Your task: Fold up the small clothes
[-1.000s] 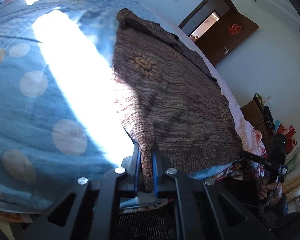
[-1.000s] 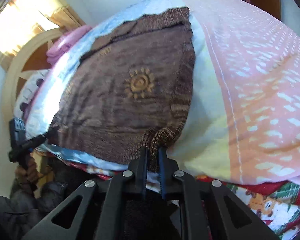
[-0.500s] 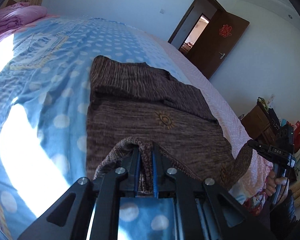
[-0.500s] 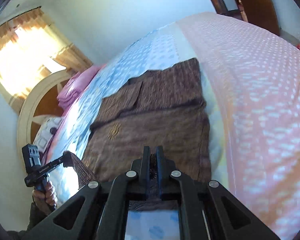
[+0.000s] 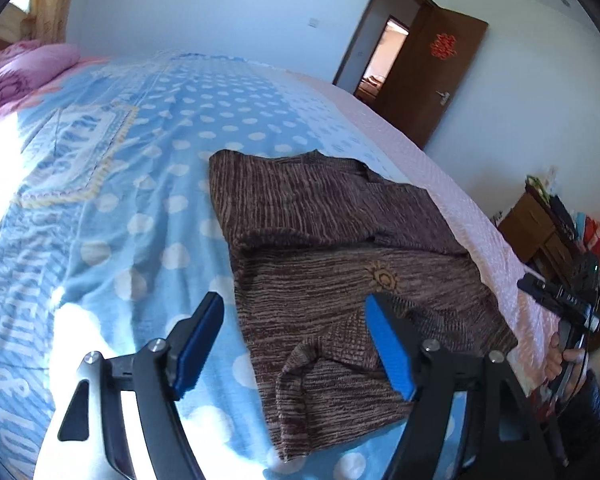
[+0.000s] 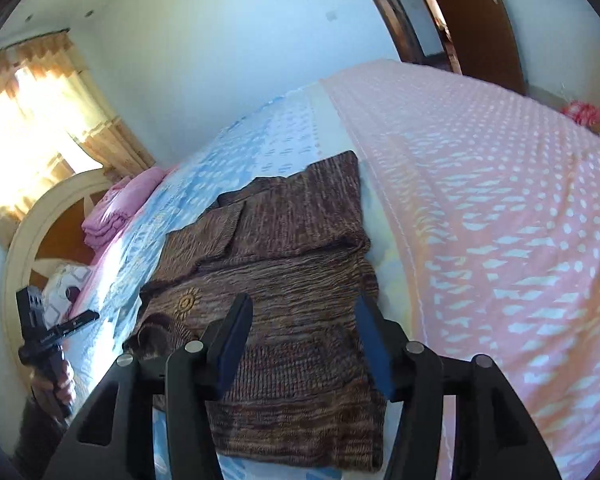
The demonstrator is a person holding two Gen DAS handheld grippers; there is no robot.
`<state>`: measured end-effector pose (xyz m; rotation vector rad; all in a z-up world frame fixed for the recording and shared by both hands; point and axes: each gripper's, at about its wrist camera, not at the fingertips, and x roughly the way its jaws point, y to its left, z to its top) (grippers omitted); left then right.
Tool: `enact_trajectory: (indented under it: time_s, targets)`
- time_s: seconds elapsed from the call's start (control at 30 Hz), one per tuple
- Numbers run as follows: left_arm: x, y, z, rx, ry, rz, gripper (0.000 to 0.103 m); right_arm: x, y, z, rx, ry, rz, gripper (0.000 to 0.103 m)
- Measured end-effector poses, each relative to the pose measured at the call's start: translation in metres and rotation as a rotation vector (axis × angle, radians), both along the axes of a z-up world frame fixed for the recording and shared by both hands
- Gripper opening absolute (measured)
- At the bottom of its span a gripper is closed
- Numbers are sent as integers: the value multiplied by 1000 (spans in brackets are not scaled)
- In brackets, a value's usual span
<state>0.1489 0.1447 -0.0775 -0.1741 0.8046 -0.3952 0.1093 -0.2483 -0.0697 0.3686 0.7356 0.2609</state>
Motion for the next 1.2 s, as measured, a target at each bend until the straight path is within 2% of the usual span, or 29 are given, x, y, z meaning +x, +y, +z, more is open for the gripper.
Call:
enact_trajectory:
  time_s: [0.03, 0.1, 0.17, 0.3, 0.4, 0.43, 0.5, 0.53, 0.57, 0.6, 0.7, 0.77, 0.8, 0.87, 0.97, 1.1, 1.2]
  targets:
    - [-3, -7, 0, 52, -17, -38, 76, -6, 6, 1, -26, -6, 12, 55]
    - [-7, -26, -2, 207, -63, -127, 76, -11, 13, 3, -55, -5, 29, 55]
    - [-12, -46, -8, 338, -96, -249, 76, -14, 18, 5, -66, 2, 37, 55]
    - [-20, -69, -22, 483, -96, -476, 76, -19, 20, 10, -117, 5, 43, 55]
    - [-12, -85, -32, 540, -107, -535, 80, -19, 18, 10, -121, 8, 27, 55]
    - [-2, -89, -35, 529, -93, -530, 80, -18, 16, 10, -117, 10, 19, 55]
    - [21, -90, -41, 448, -36, -505, 80, -16, 12, 9, -96, 17, 0, 55]
    - [33, -88, -45, 393, 2, -480, 73, -17, 11, 9, -85, 20, -6, 55]
    - [46, -83, -50, 322, 49, -450, 58, -19, 8, 9, -75, 21, -11, 55]
    - [57, -75, -54, 233, 98, -418, 54, -21, 7, 9, -77, 21, -18, 55]
    - [74, -40, -57, -57, 175, -300, 44, -25, 0, 6, -84, 26, -35, 55]
    - [76, -26, -63, -171, 211, -264, 43, -24, -3, 3, -74, 35, -44, 55]
    - [73, -24, -64, -180, 207, -261, 43, -23, -6, 0, -64, 43, -50, 55]
    - [63, -29, -62, -137, 179, -266, 43, -21, -8, -4, -54, 53, -58, 55]
    - [54, -40, -59, -77, 152, -273, 51, -21, -9, -7, -67, 52, -62, 55]
    - [67, -43, -61, -57, 140, -259, 52, -22, -11, -4, -173, 36, -94, 55]
    - [66, -45, -64, -51, 119, -241, 47, -18, -8, -6, -255, 44, -56, 55]
